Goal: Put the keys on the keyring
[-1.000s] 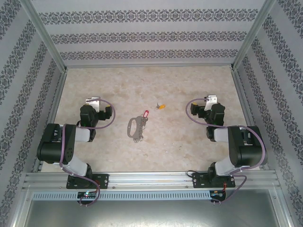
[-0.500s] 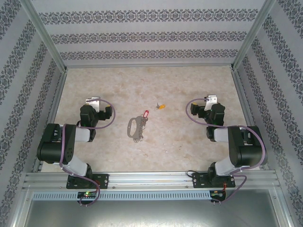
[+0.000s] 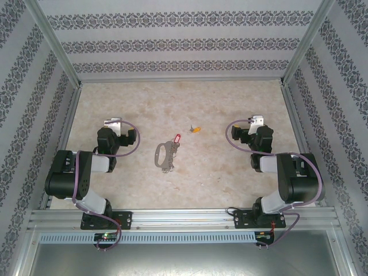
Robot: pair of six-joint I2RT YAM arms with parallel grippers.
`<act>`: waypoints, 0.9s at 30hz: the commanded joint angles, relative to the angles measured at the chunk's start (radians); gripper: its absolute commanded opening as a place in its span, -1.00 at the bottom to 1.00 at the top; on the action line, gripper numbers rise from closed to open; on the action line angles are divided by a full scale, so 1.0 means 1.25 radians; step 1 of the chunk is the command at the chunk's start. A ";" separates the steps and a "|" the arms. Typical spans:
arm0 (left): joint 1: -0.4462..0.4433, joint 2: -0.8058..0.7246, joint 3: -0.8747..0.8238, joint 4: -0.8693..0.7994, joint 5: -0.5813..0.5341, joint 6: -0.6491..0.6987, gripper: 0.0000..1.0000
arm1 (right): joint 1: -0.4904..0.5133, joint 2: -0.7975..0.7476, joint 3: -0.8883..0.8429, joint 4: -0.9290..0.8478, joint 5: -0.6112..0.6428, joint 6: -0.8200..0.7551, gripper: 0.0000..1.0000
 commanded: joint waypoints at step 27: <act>0.011 0.008 -0.012 0.047 0.014 0.013 1.00 | 0.000 -0.005 0.010 0.010 0.000 -0.002 0.96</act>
